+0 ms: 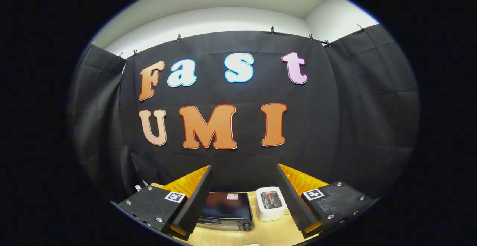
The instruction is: Open the toaster oven, put the food inside, and close the toaster oven door.
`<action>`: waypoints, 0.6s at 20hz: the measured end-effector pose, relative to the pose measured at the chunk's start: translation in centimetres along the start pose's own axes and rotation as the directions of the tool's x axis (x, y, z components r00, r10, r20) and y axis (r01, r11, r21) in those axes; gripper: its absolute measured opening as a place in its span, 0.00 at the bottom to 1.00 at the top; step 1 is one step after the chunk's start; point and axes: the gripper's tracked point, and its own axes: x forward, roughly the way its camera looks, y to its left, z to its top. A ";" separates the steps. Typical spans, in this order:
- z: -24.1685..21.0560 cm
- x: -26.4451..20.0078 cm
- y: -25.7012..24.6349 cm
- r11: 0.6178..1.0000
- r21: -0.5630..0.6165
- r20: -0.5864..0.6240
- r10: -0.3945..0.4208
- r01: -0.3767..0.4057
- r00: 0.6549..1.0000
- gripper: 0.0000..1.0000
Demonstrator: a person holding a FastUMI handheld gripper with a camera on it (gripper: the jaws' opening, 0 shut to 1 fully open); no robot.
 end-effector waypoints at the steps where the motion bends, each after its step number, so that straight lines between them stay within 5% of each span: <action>1: -0.5 -0.1 -0.4 1.000 0.000 -0.007 -0.011 0.011 1.000 0.99; 12: -2.7 0.2 2.6 0.996 0.004 -0.044 0.085 -0.085 0.995 0.99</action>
